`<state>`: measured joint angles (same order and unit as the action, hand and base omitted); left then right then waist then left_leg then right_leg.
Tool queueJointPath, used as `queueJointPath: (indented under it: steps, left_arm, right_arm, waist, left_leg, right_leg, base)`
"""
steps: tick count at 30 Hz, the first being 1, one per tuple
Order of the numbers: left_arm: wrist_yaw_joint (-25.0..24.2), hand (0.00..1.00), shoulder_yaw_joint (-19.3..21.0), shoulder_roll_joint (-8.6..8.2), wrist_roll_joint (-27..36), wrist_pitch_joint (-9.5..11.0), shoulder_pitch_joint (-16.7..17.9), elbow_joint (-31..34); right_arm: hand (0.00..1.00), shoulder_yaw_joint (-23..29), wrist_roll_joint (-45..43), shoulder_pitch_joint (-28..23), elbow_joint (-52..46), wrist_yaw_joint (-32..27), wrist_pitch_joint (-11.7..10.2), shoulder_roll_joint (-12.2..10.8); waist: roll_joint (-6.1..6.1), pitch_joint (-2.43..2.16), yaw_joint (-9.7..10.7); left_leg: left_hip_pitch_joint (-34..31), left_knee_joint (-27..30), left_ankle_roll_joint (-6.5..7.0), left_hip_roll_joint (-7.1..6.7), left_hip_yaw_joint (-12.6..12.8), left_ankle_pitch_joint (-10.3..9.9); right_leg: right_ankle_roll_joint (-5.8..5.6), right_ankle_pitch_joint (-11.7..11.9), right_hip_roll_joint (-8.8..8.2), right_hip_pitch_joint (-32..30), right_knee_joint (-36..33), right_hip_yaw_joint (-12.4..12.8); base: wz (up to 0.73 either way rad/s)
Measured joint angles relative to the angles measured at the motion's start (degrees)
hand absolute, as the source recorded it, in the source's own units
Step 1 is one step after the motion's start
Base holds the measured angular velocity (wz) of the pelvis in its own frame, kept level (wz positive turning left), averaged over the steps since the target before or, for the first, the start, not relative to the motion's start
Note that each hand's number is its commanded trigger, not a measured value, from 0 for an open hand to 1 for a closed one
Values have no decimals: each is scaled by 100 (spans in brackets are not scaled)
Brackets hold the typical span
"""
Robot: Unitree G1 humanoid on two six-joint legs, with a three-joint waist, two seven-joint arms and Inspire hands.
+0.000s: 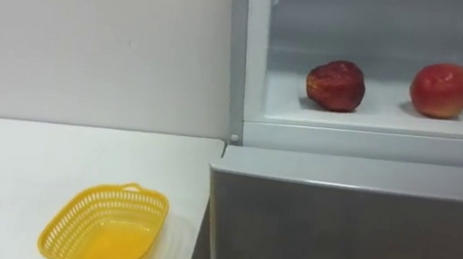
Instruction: Retrieve from the upper fridge
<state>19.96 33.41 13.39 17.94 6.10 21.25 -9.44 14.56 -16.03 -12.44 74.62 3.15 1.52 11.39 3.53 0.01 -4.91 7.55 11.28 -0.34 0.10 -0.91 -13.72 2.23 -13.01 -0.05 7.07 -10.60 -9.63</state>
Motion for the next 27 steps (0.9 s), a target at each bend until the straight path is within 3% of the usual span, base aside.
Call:
queueJointPath:
  steps: [2, 7, 9, 12, 16, 18, 22, 24, 27]
  left_arm:
    - [62, 0, -11, -137, 10, -138, 125, -620]
    - [-74, 0, -556, -181, 67, -202, 147, -2683]
    - [-441, 0, -920, -198, 54, -290, 95, -3573]
    - [-979, 0, -1308, -244, -106, -533, 76, -4256]
    - [-1418, 0, -1668, -283, -687, -753, -70, -4727]
    - [-1595, 0, -1841, -366, -939, -878, -134, -4811]
    - [-1807, 0, -2346, -435, -981, -880, -319, -4810]
    - [-1922, 0, -2555, -532, -1222, -867, -506, -4823]
    - [-2067, 0, -2683, -577, -1631, -855, -676, -4818]
  right_arm:
    - [0, -1, -4, -19, -80, 39, 89, -5]
    - [0, 7, -21, -14, -107, 193, 178, 6]
    - [0, -3, -26, -20, -114, 303, 241, 4]
    - [0, -168, -15, -1, -108, 394, 331, 29]
    - [0, -259, -28, 25, -90, 371, 358, 39]
    - [0, -267, 44, 60, -114, 264, 351, 30]
    - [0, -461, 43, 119, -213, -90, 327, -21]
    - [0, -452, 111, 233, -252, -410, 305, -38]
    - [0, -417, 289, 254, -844, -860, 219, -56]
  waist:
    - [-3, -11, 9]
    - [-30, -9, 25]
    - [-44, 4, 39]
    - [-75, 20, 48]
    - [-82, 18, 100]
    - [-100, 11, 231]
    - [-149, -1, 382]
    - [-174, -9, 456]
    - [-230, -1, 497]
  left_leg:
    - [-8, 5, 1, 1, -7, -1]
    - [19, -4, 3, 2, -18, -1]
    - [57, 1, 4, 4, -3, -3]
    - [83, -2, 8, 6, 19, -6]
    - [79, -1, 9, 12, 25, -5]
    - [76, 0, 9, 17, 47, -5]
    - [90, 3, 9, 17, 102, -2]
    - [118, -10, 11, 32, 335, 0]
    - [112, -34, 13, 44, 465, 1]
  right_leg:
    - [1, -1, 0, 6, 7, -14]
    - [3, 0, 2, 59, -8, -9]
    - [2, -1, 1, 120, 2, -24]
    - [4, -21, 1, 114, -10, -1]
    - [4, -21, 4, 106, -24, -8]
    - [5, -21, 5, 106, -27, -2]
    - [6, -19, 5, 107, -37, 29]
    - [4, -19, 9, 89, -52, 118]
    - [7, -23, 9, -31, -157, 218]
  base:
    - [4]
    - [1]
    - [5]
    - [0]
    - [2]
    - [0]
    - [-6]
    - [-18]
    - [-30]
